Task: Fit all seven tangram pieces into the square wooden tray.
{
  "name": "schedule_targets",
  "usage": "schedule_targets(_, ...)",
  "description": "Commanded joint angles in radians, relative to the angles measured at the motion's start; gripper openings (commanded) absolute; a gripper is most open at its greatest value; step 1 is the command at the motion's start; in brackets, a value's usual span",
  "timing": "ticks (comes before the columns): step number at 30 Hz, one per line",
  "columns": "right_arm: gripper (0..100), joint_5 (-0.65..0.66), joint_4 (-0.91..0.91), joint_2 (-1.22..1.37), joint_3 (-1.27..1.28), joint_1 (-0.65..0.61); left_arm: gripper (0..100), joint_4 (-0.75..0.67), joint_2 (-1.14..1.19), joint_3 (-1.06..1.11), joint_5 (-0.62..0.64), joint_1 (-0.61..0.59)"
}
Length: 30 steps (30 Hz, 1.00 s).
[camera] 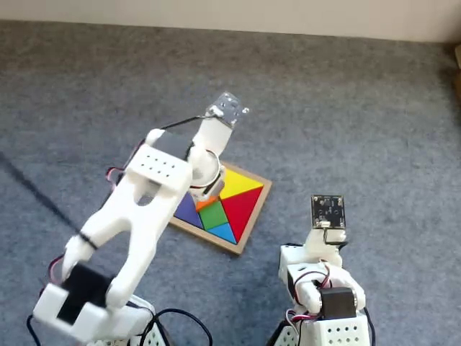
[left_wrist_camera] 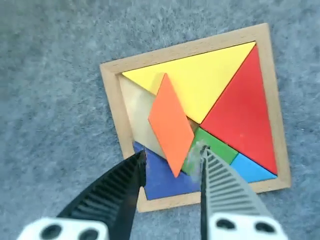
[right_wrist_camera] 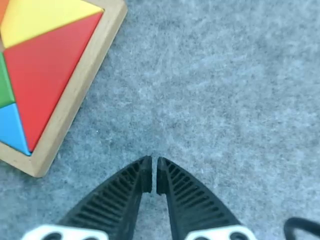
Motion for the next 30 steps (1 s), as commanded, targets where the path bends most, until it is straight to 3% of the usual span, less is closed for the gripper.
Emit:
schedule_targets(1,3.4,-0.006,0.005,-0.018,0.134,0.012,18,-0.054,0.059,-0.012,-0.005,0.004)
schedule_targets(14,3.4,-0.006,0.005,-0.018,0.134,0.012,19,-0.100,0.081,0.002,0.060,0.041)
schedule_targets(21,3.4,-0.006,0.005,-0.018,0.134,0.012,19,-0.114,0.255,-0.070,0.061,0.071)
schedule_targets(30,3.4,-0.006,0.005,-0.018,0.134,0.012,18,-0.087,0.394,-0.179,0.117,-0.031)
